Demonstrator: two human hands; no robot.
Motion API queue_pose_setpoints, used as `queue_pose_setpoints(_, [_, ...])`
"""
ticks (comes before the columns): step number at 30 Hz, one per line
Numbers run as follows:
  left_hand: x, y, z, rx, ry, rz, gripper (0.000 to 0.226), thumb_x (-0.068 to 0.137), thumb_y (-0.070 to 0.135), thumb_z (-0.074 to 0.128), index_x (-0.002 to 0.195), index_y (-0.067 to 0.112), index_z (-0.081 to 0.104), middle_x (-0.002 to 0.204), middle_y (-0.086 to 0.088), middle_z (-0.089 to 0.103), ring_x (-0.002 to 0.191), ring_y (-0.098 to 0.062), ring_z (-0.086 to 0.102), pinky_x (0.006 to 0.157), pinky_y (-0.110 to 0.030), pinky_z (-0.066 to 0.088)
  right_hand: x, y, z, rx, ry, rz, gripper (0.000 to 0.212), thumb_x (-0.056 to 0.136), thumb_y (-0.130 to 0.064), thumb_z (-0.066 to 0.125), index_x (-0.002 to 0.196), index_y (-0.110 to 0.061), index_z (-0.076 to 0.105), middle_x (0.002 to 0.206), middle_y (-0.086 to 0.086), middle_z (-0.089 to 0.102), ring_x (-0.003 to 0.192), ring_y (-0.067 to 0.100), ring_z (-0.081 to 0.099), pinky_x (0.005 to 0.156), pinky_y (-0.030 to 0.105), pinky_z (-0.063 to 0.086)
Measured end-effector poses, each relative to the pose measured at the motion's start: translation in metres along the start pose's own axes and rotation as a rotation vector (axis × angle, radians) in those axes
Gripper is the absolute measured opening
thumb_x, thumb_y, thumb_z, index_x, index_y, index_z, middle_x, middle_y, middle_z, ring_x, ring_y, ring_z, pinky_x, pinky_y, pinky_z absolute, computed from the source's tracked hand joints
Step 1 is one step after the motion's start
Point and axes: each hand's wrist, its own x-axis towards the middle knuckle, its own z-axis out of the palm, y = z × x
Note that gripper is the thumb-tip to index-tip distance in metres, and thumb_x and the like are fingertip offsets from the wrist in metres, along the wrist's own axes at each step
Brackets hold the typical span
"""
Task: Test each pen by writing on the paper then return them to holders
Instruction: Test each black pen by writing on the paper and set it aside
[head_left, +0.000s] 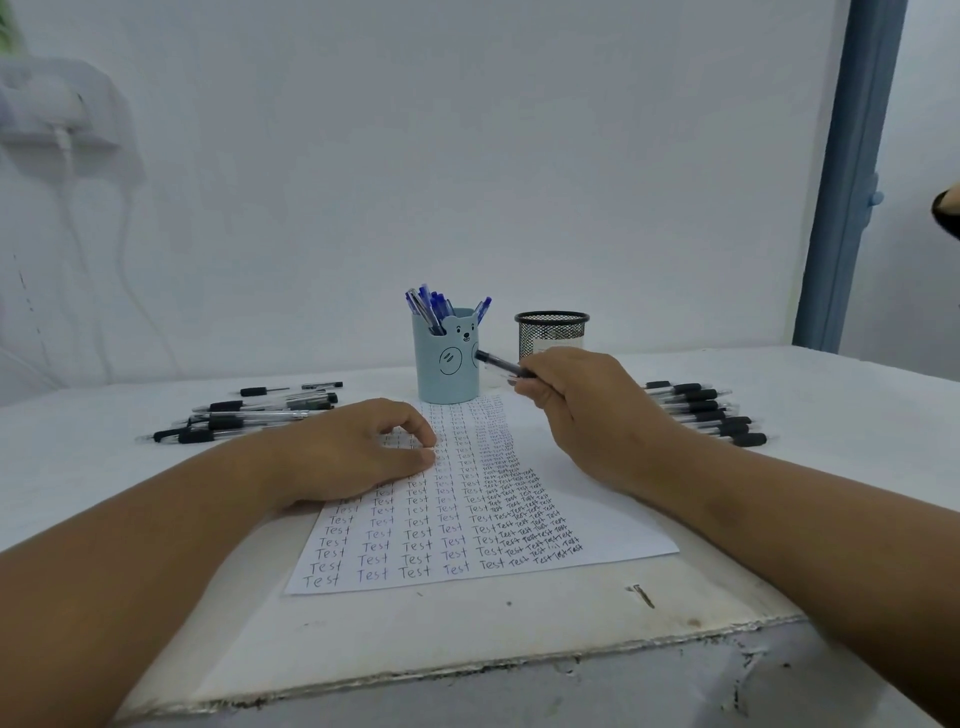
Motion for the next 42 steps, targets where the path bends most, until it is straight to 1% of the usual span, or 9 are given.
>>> queue_pose_setpoints(4, [0.000,-0.001,0.000,-0.002,0.001,0.004,0.019,0.092,0.053,0.062,0.110,0.046,0.063,0.120,0.023,0.049,0.111,-0.006,0.047,0.098,-0.028,0.033,0.000,0.002,0.001,0.024,0.035,-0.002,0.018,0.103,-0.020,0.055,0.103,-0.008,0.068,0.085,-0.001,0.052,0.079,0.018,0.047,0.071,0.033,0.036])
queue_pose_setpoints(7, [0.002,-0.004,0.001,0.007,0.014,0.011,0.019,0.091,0.054,0.062,0.108,0.046,0.063,0.124,0.025,0.050,0.117,-0.004,0.046,0.099,-0.028,0.033,0.000,-0.001,-0.003,0.082,0.019,0.078,0.025,0.102,-0.016,0.057,0.124,-0.026,0.060,0.092,-0.007,0.050,0.076,0.008,0.048,0.073,0.031,0.041])
queue_pose_setpoints(11, [0.003,-0.005,0.001,-0.013,0.009,0.022,0.020,0.091,0.054,0.062,0.109,0.045,0.063,0.117,0.033,0.048,0.113,0.001,0.047,0.099,-0.028,0.032,0.001,0.006,-0.011,-0.033,-0.012,0.107,0.019,0.101,-0.010,0.055,0.109,-0.026,0.063,0.093,-0.012,0.048,0.081,0.009,0.049,0.079,0.029,0.040])
queue_pose_setpoints(15, [0.004,-0.005,0.001,0.008,0.005,0.027,0.021,0.091,0.054,0.061,0.110,0.045,0.062,0.121,0.029,0.049,0.119,-0.003,0.046,0.101,-0.028,0.032,0.002,0.020,-0.023,-0.371,-0.048,0.183,0.036,0.092,0.001,0.054,0.111,-0.025,0.071,0.107,-0.006,0.048,0.105,0.019,0.049,0.094,0.029,0.019])
queue_pose_setpoints(21, [0.003,-0.003,0.000,0.024,-0.008,0.032,0.023,0.091,0.055,0.060,0.111,0.045,0.062,0.131,0.022,0.051,0.124,-0.004,0.045,0.102,-0.029,0.032,-0.001,0.030,-0.036,-0.683,-0.128,0.486,0.042,0.085,-0.001,0.055,0.114,-0.030,0.065,0.115,-0.001,0.052,0.115,0.024,0.048,0.099,0.040,0.031])
queue_pose_setpoints(27, [0.002,-0.005,0.000,0.023,-0.003,0.034,0.022,0.091,0.056,0.060,0.111,0.045,0.061,0.127,0.026,0.050,0.122,-0.003,0.045,0.099,-0.029,0.032,-0.003,0.036,-0.032,-0.585,-0.198,0.628,0.054,0.081,0.004,0.053,0.127,-0.023,0.055,0.125,0.003,0.055,0.120,0.026,0.049,0.101,0.039,0.039])
queue_pose_setpoints(31, [0.004,-0.005,0.001,0.021,0.005,0.039,0.021,0.091,0.055,0.060,0.109,0.046,0.062,0.118,0.033,0.048,0.118,-0.001,0.046,0.098,-0.028,0.032,-0.007,0.032,-0.031,-0.518,-0.198,0.602,0.050,0.082,0.004,0.056,0.128,-0.017,0.050,0.123,0.006,0.052,0.118,0.027,0.048,0.087,0.036,0.044])
queue_pose_setpoints(38, [0.004,-0.009,-0.001,-0.012,0.036,0.048,0.014,0.090,0.052,0.065,0.103,0.045,0.067,0.119,0.024,0.056,0.106,0.004,0.052,0.096,-0.028,0.038,-0.004,0.003,-0.021,-0.366,-0.108,0.317,0.039,0.083,0.002,0.050,0.112,-0.022,0.057,0.115,-0.001,0.056,0.113,0.023,0.049,0.096,0.036,0.039])
queue_pose_setpoints(42, [0.007,-0.022,-0.008,-0.064,0.210,0.090,0.005,0.090,0.043,0.069,0.095,0.043,0.071,0.109,0.024,0.064,0.097,0.006,0.058,0.089,-0.026,0.045,0.004,-0.026,-0.007,-0.141,-0.206,0.121,0.026,0.091,-0.009,0.053,0.107,-0.029,0.058,0.113,-0.010,0.057,0.111,0.015,0.052,0.099,0.038,0.046])
